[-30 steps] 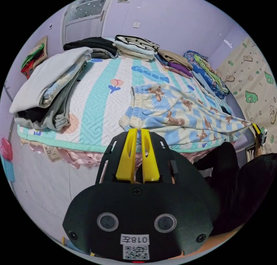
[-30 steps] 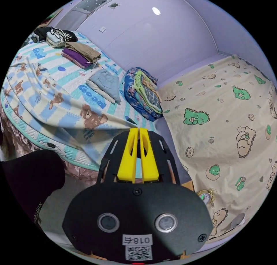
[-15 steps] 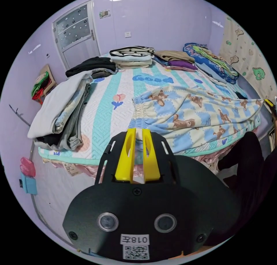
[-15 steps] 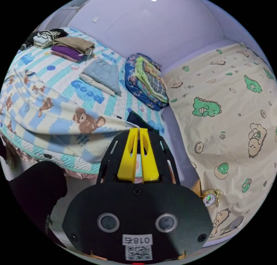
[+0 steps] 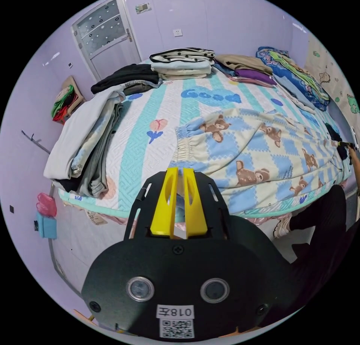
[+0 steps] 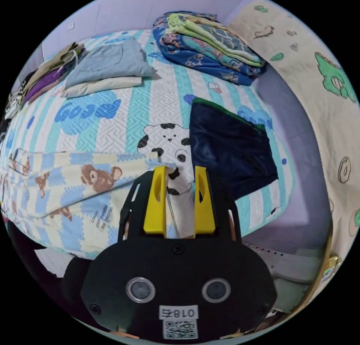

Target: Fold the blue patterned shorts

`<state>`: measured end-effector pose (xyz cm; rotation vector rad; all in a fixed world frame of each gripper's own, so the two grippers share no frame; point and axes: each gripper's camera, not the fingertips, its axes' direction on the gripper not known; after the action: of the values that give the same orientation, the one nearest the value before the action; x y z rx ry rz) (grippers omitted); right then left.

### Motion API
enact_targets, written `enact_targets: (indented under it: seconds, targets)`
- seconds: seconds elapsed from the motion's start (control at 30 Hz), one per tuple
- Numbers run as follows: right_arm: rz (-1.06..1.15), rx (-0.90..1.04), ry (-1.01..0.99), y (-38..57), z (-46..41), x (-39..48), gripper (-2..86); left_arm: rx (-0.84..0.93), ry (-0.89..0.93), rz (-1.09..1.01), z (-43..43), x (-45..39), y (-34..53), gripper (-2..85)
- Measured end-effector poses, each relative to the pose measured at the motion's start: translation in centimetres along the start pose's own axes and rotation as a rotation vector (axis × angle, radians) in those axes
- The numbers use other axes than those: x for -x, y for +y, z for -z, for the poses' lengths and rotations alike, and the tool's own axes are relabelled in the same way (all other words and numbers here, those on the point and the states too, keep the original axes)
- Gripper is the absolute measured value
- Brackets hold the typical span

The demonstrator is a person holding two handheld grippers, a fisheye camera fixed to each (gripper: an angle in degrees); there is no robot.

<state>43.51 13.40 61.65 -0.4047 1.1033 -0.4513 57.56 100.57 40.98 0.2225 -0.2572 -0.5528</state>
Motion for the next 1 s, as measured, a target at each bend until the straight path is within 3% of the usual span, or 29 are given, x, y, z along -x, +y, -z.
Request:
enact_targets:
  seconds: [0.23,0.4,0.53,0.73,1.0]
  targets:
    - [-0.141,-0.119,-0.238,8.8,0.9,-4.7,7.3,0.009,0.033,0.048,-1.6,0.9,-0.9,-0.6]
    - [-0.100,-0.176,-0.244,8.9,1.7,-3.4,4.7,0.008,0.030,0.130,-1.2,2.0,-1.4,-1.0]
    - [0.130,-0.192,-0.311,10.0,3.2,2.0,7.7,-0.003,0.020,0.124,-0.5,2.2,-1.4,-1.0]
    - [0.395,-0.266,-0.203,13.9,5.7,10.4,7.3,0.000,0.045,0.096,-0.8,3.3,-1.7,-1.0]
    - [0.697,-0.345,-0.410,14.8,10.5,22.5,8.2,-0.101,0.168,0.165,1.5,6.8,-2.2,-0.9]
